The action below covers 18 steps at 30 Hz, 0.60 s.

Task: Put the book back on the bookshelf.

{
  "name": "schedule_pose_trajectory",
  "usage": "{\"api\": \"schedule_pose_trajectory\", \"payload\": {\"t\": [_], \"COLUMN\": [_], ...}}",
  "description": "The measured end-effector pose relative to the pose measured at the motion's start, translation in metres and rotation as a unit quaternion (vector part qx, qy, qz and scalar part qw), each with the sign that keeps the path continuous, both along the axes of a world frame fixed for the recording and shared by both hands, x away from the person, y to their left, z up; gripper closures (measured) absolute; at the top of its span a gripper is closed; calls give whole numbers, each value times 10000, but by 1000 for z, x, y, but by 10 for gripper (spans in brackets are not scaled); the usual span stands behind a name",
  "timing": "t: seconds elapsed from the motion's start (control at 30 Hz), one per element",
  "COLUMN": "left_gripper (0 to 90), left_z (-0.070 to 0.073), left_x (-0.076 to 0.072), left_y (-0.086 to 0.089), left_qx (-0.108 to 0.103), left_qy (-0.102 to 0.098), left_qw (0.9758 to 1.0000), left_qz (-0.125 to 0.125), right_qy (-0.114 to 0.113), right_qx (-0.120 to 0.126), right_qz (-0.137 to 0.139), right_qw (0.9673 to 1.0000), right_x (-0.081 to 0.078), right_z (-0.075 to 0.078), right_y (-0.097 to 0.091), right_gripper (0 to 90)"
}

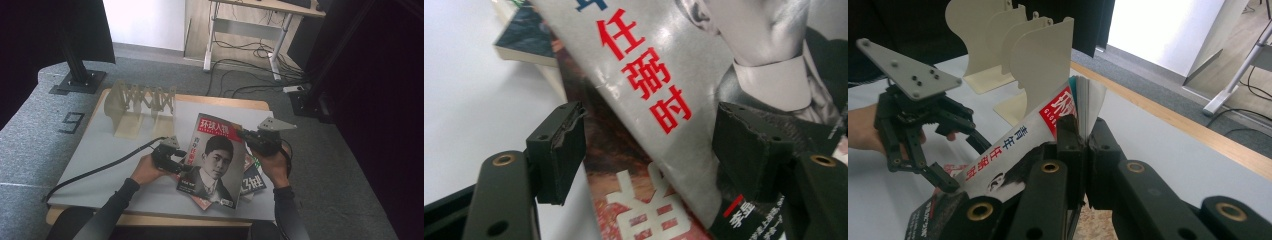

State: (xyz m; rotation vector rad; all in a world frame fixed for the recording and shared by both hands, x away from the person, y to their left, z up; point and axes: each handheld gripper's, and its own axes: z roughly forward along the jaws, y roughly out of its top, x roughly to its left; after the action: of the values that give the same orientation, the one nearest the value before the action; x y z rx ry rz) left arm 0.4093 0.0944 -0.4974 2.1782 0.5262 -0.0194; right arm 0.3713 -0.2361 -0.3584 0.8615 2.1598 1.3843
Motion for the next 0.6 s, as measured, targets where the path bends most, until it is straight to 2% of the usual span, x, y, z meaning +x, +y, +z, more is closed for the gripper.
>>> {"api": "schedule_pose_trajectory", "payload": {"t": [0.1,0.17,0.27,0.37,0.47,0.6], "left_gripper": [329,360,441,518,608,734], "left_z": [-2,-3,-3,-2,1,9], "left_x": [0,0,0,-1,-3,-8], "left_y": [-2,-3,-2,-1,0,1], "left_qx": [-137,-176,-55,2,46,4], "left_qy": [69,126,182,215,168,44], "left_qw": [9998,9997,9998,9997,9998,9999], "left_qz": [-122,-115,-74,-149,-134,-150], "right_qy": [-36,-49,-57,-50,-17,1], "right_qx": [-16,-11,-13,-10,6,-24], "right_qz": [45,68,79,103,105,50], "right_qw": [10000,10000,10000,9999,9999,10000], "right_x": [-1,-1,-1,0,2,3], "right_z": [1,1,0,-1,-4,-4], "right_y": [2,3,3,3,4,4], "right_gripper": [852,852,851,851,850,845]}}
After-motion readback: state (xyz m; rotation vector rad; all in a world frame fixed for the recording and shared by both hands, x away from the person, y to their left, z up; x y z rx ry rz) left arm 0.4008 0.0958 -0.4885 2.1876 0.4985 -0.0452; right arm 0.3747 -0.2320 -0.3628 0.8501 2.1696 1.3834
